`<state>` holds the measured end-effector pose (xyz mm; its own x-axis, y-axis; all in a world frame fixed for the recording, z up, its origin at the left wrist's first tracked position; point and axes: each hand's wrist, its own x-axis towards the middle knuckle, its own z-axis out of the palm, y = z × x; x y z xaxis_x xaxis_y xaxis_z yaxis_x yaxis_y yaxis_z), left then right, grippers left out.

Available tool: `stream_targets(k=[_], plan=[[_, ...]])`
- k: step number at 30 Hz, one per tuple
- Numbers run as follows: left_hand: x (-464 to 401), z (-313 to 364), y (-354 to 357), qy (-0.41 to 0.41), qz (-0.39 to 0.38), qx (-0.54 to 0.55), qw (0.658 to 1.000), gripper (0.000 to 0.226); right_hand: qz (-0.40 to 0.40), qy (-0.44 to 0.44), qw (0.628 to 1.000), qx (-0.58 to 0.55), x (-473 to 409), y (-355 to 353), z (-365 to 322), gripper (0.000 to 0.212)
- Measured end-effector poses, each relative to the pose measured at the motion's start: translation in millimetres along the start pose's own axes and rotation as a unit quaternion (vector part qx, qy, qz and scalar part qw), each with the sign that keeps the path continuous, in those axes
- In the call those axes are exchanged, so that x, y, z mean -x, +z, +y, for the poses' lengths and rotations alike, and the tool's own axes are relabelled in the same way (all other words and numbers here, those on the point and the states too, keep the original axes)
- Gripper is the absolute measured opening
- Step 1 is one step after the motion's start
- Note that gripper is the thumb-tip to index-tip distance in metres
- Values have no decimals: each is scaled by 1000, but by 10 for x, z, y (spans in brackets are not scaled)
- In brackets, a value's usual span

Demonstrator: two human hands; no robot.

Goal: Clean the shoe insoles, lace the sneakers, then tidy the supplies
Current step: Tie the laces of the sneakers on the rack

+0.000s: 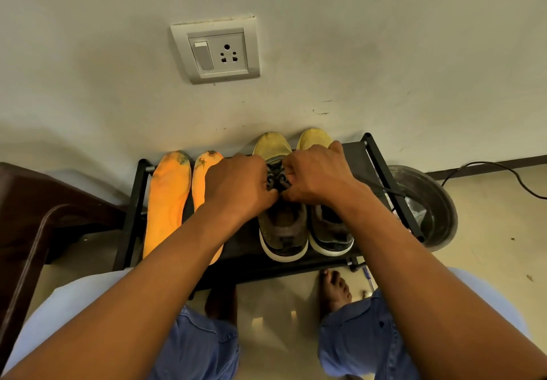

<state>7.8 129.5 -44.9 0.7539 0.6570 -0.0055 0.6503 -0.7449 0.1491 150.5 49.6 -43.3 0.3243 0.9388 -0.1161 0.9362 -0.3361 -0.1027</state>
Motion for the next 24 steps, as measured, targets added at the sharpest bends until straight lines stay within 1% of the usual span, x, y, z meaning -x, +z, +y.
stream_targets(k=[3, 7, 11, 13, 15, 17, 19, 20, 22, 23, 24], plan=[[5, -37, -9, -8, 0, 0, 1000, 31, 7, 27, 1000, -14, 3, 0, 19, 33], [0, -99, -18, -34, -4, 7, 999, 33, 0, 58, 997, -47, 14, -3, 67, 27], [-53, -188, -59, -71, -32, 36, 996, 31, -1, 110, 991, -76, 10, -20, 89, 19], [-73, -239, -66, -79, -48, 64, 994, 30, -1, 130, 988, -86, 3, -22, 93, 21], [-80, -271, -55, -79, -64, 80, 992, 33, 0, 121, 989, -82, 9, -17, 100, 28], [-85, -316, -41, -72, -86, 114, 987, 38, -20, 93, 991, -95, 15, -27, 141, 38], [-95, -385, -43, -61, -93, 174, 979, 41, -50, 68, 984, -154, 16, -78, 213, 44], [-102, -417, -47, -53, -85, 203, 974, 38, -56, 63, 977, -198, 12, -112, 249, 44], [-127, -442, -45, -35, -63, 244, 967, 21, -32, 60, 964, -259, -13, -149, 304, 32], [-135, -428, -41, -28, -56, 254, 965, 11, -15, 56, 963, -262, -30, -148, 309, 22], [-140, -396, -30, -21, -55, 256, 965, 6, -6, 54, 966, -252, -48, -132, 304, 12]])
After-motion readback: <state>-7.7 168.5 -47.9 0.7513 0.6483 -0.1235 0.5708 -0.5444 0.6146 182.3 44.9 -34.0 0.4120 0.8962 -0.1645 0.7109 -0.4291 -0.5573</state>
